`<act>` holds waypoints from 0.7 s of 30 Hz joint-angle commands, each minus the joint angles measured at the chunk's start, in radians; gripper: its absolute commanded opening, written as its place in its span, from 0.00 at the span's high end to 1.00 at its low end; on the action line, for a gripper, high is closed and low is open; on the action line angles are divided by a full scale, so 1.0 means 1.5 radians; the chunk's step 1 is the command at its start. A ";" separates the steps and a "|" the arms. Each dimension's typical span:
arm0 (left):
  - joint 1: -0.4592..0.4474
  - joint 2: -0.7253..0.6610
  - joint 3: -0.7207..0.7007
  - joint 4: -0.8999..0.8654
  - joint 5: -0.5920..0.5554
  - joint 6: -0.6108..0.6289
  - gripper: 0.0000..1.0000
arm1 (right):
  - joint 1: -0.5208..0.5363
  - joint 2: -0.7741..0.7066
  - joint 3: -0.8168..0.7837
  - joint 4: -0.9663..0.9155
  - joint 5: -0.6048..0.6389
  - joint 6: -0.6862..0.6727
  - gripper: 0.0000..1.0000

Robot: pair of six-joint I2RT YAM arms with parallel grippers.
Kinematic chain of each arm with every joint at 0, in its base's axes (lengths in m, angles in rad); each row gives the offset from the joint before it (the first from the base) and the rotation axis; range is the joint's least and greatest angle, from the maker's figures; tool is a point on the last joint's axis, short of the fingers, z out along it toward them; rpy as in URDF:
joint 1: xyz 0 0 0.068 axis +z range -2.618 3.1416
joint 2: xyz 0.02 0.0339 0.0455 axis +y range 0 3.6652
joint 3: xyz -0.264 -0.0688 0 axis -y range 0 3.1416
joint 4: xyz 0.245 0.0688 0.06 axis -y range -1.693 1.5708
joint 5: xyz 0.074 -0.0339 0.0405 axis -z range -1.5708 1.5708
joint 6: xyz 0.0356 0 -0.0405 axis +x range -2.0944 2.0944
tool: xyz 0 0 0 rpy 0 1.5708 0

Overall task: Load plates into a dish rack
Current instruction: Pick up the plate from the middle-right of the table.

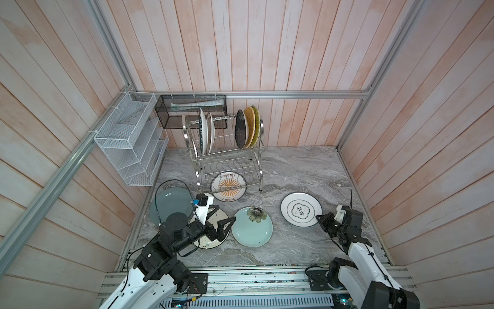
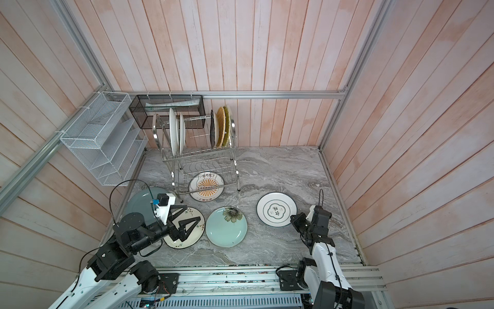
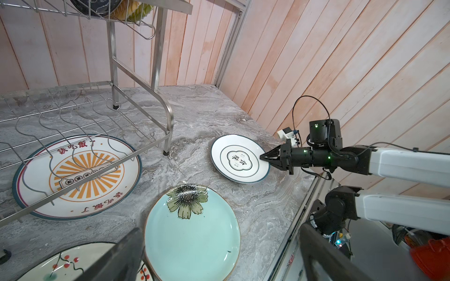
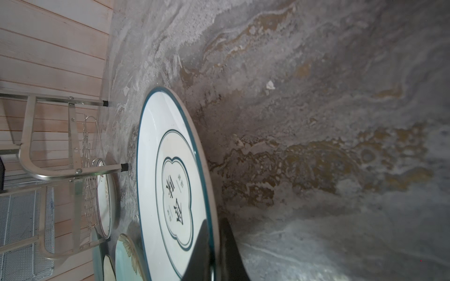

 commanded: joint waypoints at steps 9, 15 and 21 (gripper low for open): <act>-0.038 0.099 -0.055 0.215 0.030 -0.056 0.00 | 0.126 -0.012 0.222 -0.124 0.030 0.051 1.00; -0.227 0.300 0.006 0.333 -0.142 0.065 0.00 | 0.215 0.019 0.296 -0.162 0.071 0.087 1.00; -0.327 0.531 0.139 0.339 -0.295 0.275 0.00 | 0.278 0.041 0.330 -0.189 0.111 0.116 1.00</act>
